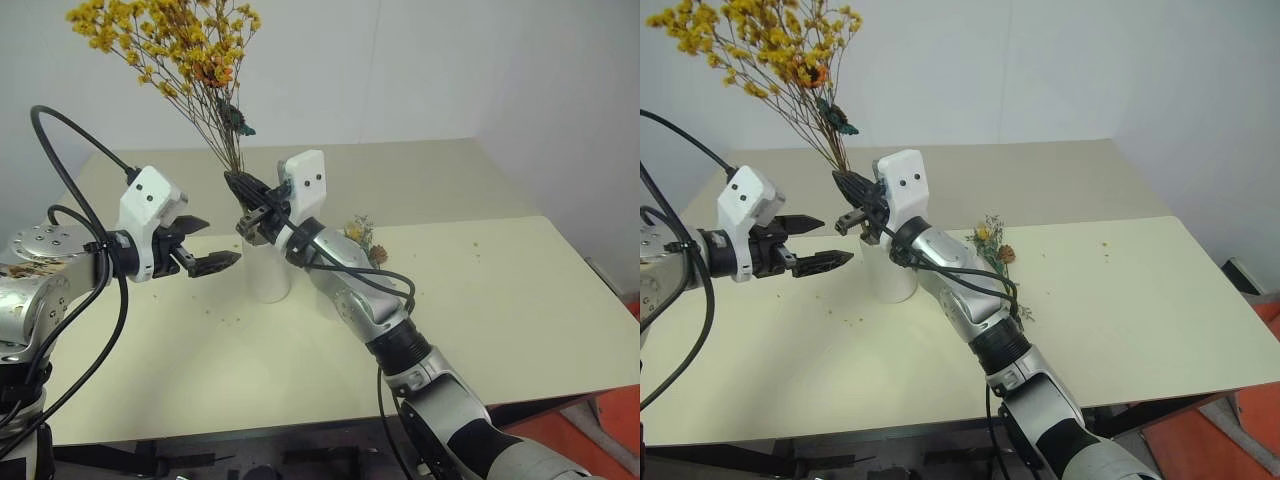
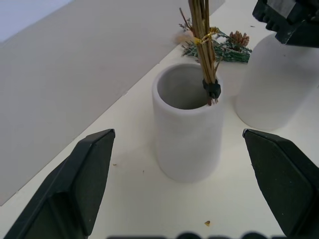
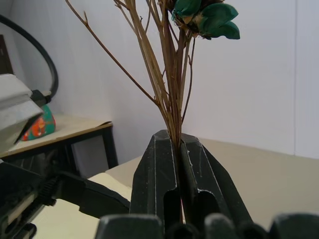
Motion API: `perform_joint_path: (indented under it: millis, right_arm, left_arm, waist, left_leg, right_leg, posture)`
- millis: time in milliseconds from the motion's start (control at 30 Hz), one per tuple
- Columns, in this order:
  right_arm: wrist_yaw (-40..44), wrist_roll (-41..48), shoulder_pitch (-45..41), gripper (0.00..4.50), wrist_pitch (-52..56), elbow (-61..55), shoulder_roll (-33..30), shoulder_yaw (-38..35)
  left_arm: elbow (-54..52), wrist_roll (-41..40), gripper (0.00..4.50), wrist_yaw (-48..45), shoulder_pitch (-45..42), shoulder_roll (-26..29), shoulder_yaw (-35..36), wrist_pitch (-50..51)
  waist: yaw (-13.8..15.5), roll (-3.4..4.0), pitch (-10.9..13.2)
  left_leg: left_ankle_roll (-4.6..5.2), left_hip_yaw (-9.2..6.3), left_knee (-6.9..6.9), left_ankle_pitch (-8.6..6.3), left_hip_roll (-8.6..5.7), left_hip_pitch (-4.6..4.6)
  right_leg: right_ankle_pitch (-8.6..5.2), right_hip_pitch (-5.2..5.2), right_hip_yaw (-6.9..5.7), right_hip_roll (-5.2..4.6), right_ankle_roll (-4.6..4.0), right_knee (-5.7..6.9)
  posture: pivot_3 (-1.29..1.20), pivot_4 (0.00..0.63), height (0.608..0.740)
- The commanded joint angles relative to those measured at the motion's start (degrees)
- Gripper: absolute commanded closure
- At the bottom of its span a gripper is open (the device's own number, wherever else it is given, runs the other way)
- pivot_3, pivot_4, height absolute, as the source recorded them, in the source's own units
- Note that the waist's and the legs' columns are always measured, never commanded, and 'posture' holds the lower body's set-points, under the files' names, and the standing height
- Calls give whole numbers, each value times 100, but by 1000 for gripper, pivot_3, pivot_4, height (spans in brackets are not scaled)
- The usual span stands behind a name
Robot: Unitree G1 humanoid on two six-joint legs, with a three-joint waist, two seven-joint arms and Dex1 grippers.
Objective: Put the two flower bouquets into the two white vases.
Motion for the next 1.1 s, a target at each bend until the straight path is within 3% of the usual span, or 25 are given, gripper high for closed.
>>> perform_joint_path:
  millis: [33, 633, 800, 1100]
  right_arm:
    - [-94, 57, 318, 4440, -213, -68, 895, -211]
    - [-423, -422, 403, 4440, -824, 508, 1010, -13]
    - [-427, -482, 445, 3057, -949, 539, 999, 61]
    - [-447, -477, 589, 37, -862, 324, 890, 141]
  left_arm:
    - [-85, -96, 0, 34, -42, 75, 241, -5]
    - [-95, -179, 0, 81, -29, 121, 205, 19]
    - [-96, -173, 0, 73, -17, 126, 197, 15]
    - [-90, -163, 0, 92, -53, 96, 152, 7]
  waist:
    - [1, 0, 0]
    - [-3, 0, 0]
    - [-3, 0, 0]
    - [-1, 0, 0]
  left_leg:
    - [0, 0, 0, 0, 0, 0]
    - [0, -1, 0, 0, 0, 0]
    - [0, -1, 0, 0, 0, 0]
    - [-1, -1, 0, 0, 0, 0]
  right_leg:
    - [0, 0, 0, 0, 0, 0]
    - [0, 0, 0, 0, 0, 0]
    - [0, 0, 0, 0, 0, 0]
    - [0, 0, 0, 1, 0, 1]
  posture:
    - [0, 150, 740]
    - [0, 150, 740]
    - [0, 150, 740]
    - [0, 150, 740]
